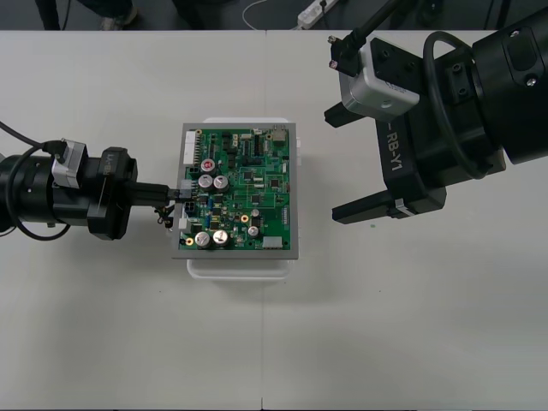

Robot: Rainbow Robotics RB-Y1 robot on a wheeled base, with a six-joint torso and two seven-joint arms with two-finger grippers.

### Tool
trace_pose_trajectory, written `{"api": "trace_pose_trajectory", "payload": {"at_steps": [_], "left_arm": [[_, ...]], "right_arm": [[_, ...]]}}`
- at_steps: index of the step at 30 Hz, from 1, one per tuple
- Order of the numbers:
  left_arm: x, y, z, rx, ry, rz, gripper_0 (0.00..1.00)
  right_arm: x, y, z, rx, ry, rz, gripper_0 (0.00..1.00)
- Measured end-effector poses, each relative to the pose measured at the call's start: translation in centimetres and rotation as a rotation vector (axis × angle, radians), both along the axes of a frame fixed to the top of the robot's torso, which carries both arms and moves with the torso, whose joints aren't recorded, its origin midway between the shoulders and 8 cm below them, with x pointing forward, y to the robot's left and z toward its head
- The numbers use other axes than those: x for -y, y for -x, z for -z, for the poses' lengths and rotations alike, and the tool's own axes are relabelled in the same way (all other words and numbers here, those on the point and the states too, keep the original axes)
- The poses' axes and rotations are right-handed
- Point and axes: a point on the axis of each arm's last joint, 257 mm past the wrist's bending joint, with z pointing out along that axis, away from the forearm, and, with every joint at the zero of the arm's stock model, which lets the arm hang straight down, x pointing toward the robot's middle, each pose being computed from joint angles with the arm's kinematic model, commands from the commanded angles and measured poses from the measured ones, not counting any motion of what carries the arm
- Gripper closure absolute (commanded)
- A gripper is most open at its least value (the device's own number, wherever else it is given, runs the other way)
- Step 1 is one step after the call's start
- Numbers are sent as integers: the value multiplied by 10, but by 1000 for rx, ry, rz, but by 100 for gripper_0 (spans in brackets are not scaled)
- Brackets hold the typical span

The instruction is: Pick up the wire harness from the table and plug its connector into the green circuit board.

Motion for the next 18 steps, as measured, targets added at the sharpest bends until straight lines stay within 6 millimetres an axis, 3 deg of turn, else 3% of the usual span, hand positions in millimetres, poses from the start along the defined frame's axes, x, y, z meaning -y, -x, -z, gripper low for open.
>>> {"api": "trace_pose_trajectory", "payload": {"at_steps": [18], "left_arm": [[2,0,1,2,-2,4,100]], "right_arm": [[0,0,0,0,0,0,0]]}}
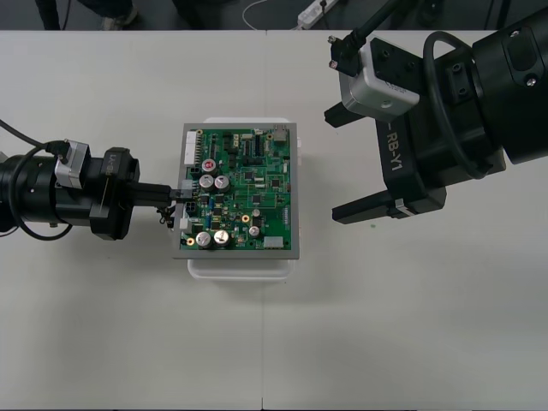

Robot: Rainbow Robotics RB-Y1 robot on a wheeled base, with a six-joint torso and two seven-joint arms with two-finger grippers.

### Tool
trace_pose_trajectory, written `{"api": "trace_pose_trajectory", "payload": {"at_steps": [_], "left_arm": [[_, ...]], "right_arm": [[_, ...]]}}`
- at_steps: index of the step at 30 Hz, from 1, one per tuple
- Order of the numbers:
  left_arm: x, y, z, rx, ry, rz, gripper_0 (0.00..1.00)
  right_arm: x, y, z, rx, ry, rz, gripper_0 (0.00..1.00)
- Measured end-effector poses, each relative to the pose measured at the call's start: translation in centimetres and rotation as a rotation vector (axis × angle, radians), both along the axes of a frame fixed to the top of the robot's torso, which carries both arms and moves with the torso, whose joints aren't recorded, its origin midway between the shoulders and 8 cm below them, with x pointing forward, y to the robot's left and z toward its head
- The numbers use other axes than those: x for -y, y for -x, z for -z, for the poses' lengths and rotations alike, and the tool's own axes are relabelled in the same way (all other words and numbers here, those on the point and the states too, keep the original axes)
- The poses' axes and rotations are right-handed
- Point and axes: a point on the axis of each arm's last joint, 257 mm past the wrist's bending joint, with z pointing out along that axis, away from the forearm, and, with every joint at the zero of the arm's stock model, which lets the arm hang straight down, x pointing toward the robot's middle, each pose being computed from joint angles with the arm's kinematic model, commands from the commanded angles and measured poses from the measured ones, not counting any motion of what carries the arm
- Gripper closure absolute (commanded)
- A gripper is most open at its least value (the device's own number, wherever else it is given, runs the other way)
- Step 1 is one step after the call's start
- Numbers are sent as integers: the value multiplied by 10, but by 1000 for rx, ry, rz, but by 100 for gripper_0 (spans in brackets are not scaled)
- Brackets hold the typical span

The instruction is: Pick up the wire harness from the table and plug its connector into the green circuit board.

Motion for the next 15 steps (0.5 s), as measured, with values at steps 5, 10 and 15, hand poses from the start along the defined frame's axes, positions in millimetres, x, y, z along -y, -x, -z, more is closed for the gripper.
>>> {"api": "trace_pose_trajectory", "payload": {"at_steps": [5,10,15], "left_arm": [[0,0,0,0,-1,0,100],[0,0,0,0,-1,0,100],[0,0,0,0,-1,0,100]], "right_arm": [[0,0,0,0,0,0,0],[0,0,0,0,0,0,0],[0,0,0,1,0,1,0]]}}
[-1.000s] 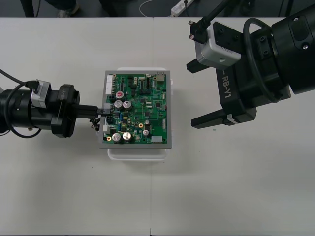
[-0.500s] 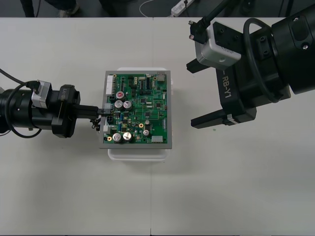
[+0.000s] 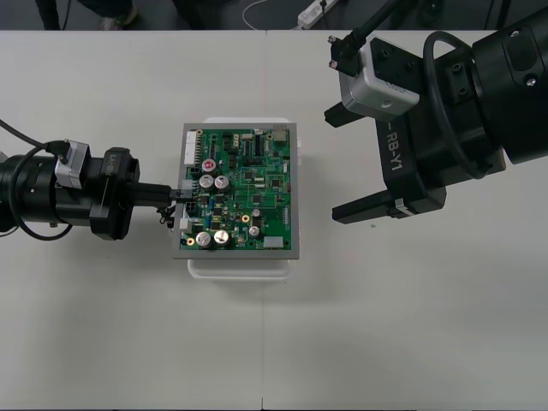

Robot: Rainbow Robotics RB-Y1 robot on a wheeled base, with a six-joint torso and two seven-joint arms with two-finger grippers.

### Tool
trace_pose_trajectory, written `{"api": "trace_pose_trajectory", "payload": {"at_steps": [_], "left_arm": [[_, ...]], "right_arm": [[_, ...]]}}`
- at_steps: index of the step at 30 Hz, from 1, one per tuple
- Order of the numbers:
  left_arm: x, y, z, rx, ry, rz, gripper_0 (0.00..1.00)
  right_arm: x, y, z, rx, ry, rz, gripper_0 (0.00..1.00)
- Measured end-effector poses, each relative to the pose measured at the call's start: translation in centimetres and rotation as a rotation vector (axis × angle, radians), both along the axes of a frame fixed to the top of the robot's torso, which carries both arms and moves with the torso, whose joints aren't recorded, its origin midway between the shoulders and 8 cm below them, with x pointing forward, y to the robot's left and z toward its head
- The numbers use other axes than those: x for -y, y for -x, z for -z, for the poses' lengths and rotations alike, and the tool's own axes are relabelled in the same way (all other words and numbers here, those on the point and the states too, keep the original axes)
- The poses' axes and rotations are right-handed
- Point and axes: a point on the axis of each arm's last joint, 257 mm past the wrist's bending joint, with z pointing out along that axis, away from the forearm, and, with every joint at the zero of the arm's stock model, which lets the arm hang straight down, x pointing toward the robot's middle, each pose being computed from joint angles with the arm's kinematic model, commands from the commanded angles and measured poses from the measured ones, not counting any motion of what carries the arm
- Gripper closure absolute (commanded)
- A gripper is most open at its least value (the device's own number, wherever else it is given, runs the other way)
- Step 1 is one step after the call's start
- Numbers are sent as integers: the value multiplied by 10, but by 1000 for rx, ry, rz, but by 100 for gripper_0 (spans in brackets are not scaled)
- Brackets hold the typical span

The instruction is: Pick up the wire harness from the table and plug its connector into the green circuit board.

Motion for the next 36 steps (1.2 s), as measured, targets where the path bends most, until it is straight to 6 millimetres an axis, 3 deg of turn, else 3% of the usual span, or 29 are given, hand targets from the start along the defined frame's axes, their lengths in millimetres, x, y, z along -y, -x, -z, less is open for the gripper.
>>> {"api": "trace_pose_trajectory", "payload": {"at_steps": [1,2,5,6,20,36], "left_arm": [[0,0,0,0,0,0,100],[0,0,0,0,0,0,83],[0,0,0,0,0,0,17],[0,0,0,0,0,0,13],[-6,-2,-1,-1,-8,-10,9],[-32,-6,-5,10,-61,-45,7]], "right_arm": [[0,0,0,0,0,0,0],[0,0,0,0,0,0,0],[0,0,0,0,0,0,0],[0,0,0,0,0,1,0],[0,-1,0,3,1,4,0],[3,-9,1,-1,0,9,0]]}}
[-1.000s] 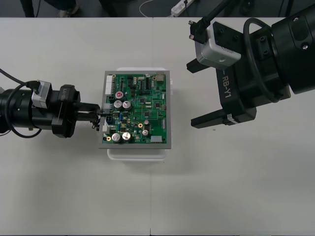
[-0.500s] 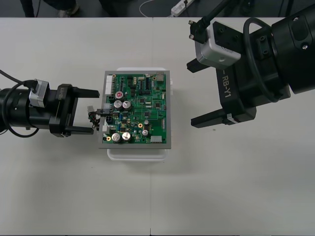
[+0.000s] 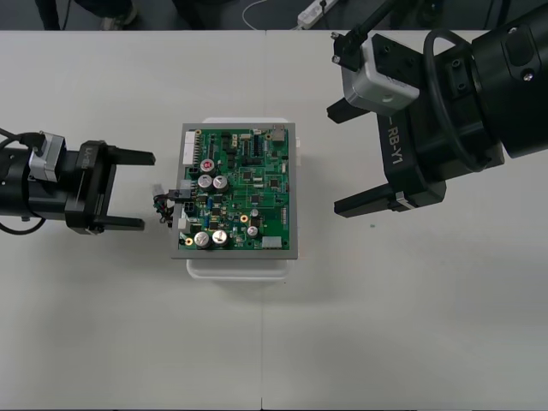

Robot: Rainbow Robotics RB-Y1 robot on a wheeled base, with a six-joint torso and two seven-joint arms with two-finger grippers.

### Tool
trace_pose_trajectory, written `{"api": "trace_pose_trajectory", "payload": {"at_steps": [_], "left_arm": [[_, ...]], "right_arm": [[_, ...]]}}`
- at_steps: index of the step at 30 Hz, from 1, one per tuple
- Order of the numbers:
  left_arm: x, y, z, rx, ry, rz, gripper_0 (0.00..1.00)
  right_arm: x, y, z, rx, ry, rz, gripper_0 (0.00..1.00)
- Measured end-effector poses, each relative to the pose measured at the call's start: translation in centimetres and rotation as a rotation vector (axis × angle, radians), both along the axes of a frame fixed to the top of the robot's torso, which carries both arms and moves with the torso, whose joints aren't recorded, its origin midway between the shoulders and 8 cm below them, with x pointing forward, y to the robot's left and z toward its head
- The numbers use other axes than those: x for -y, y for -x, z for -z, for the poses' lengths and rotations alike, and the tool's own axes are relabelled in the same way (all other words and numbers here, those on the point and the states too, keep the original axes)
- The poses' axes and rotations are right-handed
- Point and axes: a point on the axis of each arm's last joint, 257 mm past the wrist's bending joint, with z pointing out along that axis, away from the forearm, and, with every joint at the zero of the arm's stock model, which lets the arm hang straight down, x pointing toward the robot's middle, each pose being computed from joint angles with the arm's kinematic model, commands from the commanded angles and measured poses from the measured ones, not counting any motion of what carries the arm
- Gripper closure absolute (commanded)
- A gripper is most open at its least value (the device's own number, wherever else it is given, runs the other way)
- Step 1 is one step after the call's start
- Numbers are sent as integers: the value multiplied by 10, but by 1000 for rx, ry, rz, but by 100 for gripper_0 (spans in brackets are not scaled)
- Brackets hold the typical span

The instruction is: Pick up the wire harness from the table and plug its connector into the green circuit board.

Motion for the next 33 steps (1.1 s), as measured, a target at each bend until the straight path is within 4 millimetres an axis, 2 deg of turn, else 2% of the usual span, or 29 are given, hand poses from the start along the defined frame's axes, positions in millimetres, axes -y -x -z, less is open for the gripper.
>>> {"api": "trace_pose_trajectory", "payload": {"at_steps": [15,23,33], "left_arm": [[-19,1,6,27,-107,-6,7],[-24,9,5,55,-214,21,7],[-27,8,-28,-92,-258,-67,7]], "right_arm": [[3,-7,1,27,10,-19,0],[5,-10,2,22,11,-10,0],[25,-16,15,44,67,-6,0]]}}
